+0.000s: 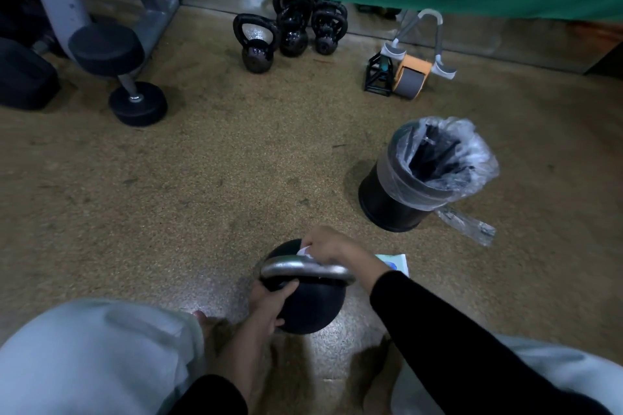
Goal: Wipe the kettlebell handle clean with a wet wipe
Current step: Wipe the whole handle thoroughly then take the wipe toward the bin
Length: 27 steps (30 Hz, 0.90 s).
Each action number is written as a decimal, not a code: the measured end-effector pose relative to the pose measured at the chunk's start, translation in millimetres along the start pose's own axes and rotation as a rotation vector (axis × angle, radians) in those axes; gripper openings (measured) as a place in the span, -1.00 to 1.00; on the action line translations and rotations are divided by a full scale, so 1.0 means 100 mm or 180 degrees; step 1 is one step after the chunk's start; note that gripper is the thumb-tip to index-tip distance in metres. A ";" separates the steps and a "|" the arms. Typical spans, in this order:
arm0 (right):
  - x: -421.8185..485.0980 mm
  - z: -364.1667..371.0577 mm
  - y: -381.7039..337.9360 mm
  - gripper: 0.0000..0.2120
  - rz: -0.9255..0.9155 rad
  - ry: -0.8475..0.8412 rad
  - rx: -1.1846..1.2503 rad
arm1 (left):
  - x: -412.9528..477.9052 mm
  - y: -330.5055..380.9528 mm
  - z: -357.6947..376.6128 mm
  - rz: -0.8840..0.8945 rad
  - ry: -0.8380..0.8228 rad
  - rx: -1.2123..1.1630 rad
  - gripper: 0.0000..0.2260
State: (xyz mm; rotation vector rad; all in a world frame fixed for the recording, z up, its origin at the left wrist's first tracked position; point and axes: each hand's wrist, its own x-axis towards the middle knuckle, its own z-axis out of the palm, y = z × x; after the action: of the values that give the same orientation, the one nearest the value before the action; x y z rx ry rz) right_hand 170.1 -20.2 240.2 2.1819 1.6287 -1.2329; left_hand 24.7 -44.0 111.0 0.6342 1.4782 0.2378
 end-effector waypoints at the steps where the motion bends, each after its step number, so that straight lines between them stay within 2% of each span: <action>1: 0.00 0.03 -0.04 -0.74 -0.0097 0.0114 0.0015 | -0.01 0.02 0.00 0.0000 0.0004 -0.0006 -0.42; 3: -0.05 0.06 -0.04 -0.73 -0.0278 0.0414 0.0035 | -0.01 0.04 0.00 -0.0008 -0.0038 -0.0017 -0.43; 5: -0.10 0.03 0.06 -0.72 -0.0280 0.0482 -0.0041 | -0.01 0.04 -0.01 -0.0031 -0.0081 -0.0007 -0.43; 10: -0.03 -0.09 0.06 -0.71 -0.0026 -0.0176 -0.0704 | -0.04 0.05 -0.02 0.0021 -0.0035 -0.0011 -0.45; 13: 0.05 -0.11 -0.05 -0.70 -0.0087 -0.0307 -0.0843 | -0.07 0.07 0.00 0.0000 -0.0019 -0.0033 -0.47; 19: -0.16 0.01 -0.01 -0.77 -0.0662 0.0487 -0.0721 | -0.11 0.09 0.01 -0.0001 -0.0076 -0.0100 -0.48; 24: -0.16 -0.01 0.13 -0.74 -0.0292 0.0530 -0.0406 | -0.11 0.08 -0.02 0.0010 -0.0102 -0.0127 -0.50; 27: -0.12 0.04 -0.03 -0.71 -0.0304 0.0593 -0.0249 | -0.11 0.06 -0.01 0.0051 -0.0065 -0.0109 -0.48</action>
State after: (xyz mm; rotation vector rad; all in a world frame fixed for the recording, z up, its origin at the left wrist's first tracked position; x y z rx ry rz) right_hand 164.9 -30.6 246.9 2.2530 1.8383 -0.9949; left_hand 23.8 -44.5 123.9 0.6195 1.4471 0.2679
